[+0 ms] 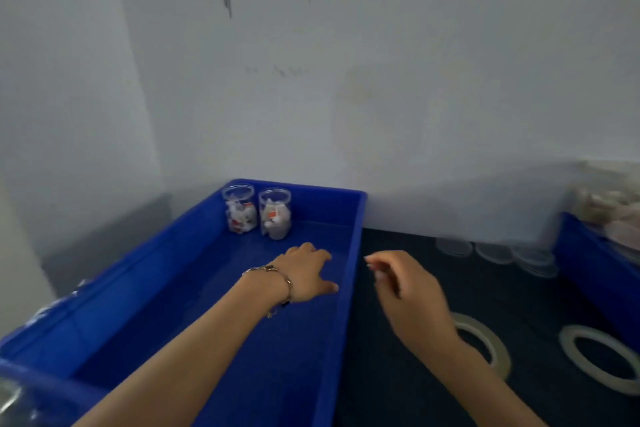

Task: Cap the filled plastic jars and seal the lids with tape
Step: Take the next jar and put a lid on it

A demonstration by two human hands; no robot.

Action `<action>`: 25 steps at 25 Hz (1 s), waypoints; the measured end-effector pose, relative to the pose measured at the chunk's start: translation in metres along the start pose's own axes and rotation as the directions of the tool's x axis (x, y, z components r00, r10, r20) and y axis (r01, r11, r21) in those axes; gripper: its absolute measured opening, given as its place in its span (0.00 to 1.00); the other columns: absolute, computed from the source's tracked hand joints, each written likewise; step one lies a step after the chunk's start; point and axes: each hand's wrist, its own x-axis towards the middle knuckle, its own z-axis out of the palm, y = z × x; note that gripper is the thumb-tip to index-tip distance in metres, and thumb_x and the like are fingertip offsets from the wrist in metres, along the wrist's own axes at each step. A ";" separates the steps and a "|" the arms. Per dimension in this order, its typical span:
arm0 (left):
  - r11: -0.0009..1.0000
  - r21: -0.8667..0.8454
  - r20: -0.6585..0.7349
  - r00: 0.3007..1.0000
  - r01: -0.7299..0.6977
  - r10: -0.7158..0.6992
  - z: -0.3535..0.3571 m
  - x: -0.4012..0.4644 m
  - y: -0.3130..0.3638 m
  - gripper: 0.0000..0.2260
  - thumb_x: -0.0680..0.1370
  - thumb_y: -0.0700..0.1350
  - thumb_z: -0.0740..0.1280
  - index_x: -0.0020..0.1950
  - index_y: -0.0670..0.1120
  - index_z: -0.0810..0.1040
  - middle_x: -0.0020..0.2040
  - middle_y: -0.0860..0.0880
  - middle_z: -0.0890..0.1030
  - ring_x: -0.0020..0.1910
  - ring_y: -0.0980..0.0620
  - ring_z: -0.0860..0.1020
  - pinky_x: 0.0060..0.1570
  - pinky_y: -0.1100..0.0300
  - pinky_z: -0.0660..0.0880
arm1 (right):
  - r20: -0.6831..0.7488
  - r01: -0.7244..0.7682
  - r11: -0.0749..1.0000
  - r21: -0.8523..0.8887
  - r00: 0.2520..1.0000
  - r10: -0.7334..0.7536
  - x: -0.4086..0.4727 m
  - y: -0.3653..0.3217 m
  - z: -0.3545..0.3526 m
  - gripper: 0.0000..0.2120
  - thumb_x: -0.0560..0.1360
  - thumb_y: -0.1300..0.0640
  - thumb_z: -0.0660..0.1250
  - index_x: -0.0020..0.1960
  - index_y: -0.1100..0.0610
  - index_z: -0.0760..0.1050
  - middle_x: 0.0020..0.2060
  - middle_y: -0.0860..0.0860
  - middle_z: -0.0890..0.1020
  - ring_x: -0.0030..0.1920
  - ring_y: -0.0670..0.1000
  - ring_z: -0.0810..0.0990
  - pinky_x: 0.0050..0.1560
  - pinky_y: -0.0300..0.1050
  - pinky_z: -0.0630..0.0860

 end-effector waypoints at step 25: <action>0.718 -0.638 -0.222 0.826 0.280 -0.519 0.023 0.231 -0.205 0.30 0.72 0.40 0.71 0.72 0.41 0.62 0.68 0.41 0.70 0.65 0.44 0.71 0.65 0.49 0.70 | 0.599 -0.658 0.695 0.290 0.691 0.405 0.267 0.055 0.262 0.37 0.75 0.61 0.66 0.77 0.51 0.49 0.72 0.56 0.65 0.69 0.57 0.67 0.69 0.54 0.66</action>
